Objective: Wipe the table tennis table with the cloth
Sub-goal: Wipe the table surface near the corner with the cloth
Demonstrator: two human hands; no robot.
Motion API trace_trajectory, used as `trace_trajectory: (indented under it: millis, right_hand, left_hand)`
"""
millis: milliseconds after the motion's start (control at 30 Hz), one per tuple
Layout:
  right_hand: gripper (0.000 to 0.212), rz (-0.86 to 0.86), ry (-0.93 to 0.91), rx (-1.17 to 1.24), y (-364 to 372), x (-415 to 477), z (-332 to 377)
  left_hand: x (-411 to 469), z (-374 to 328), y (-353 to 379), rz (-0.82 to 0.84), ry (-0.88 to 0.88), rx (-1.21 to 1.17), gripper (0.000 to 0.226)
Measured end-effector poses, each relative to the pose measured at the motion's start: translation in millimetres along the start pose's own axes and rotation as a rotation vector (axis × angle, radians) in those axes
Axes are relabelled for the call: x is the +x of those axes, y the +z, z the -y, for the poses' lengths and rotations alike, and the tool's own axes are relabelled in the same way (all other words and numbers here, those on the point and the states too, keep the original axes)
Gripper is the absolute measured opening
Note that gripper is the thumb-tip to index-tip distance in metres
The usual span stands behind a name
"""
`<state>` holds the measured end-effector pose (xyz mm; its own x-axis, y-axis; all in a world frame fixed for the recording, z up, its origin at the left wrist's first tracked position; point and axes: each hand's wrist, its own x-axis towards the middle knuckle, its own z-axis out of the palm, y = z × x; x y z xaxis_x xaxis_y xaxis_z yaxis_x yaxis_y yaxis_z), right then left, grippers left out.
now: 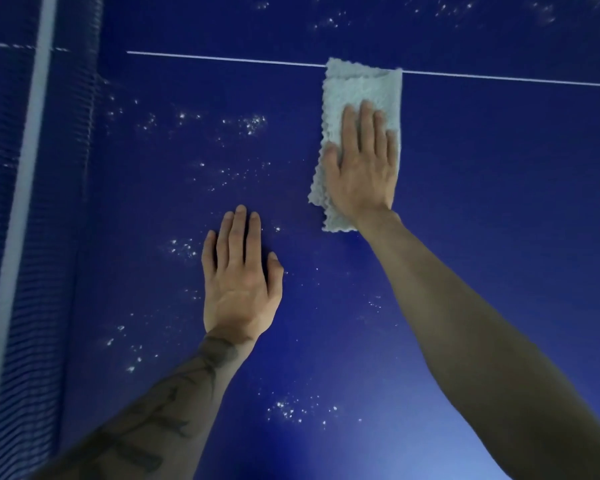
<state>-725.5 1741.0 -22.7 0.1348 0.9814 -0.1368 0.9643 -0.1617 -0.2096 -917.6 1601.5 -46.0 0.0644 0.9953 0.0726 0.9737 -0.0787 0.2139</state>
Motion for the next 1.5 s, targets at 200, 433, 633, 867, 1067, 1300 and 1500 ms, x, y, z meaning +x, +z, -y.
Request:
trace_trajectory:
  millis: [200,433,633,867,1067,1300,1500]
  right_hand:
    - [0.066,0.077,-0.403,-0.115,10,-67,-5]
    - [0.067,0.013,0.033,-0.045,-8,-47,-52]
    - [0.066,0.059,-0.319,-0.071,14,-93,6]
    - [0.065,0.057,-0.016,-0.066,-9,-95,-82]
    - [0.068,0.023,-0.06,-0.044,9,-85,-9]
    - [0.064,0.06,-0.202,-0.101,7,-146,-65]
    - [0.067,-0.015,0.107,-0.029,10,-124,-45]
  left_hand:
    - [0,-2,-1,-0.009,0.001,0.003,0.061]
    - [-1,0,0,0.0,0.011,0.013,0.06]
    - [0,-2,-2,0.007,0.007,0.012,0.061]
    - [0,-2,-7,0.025,0.0,-0.01,0.06]
    - [0,-3,-7,0.025,-0.001,-0.007,0.059]
    - [-1,-2,-8,0.032,0.007,-0.001,0.057]
    - [-3,-1,-7,0.039,0.011,-0.026,0.058]
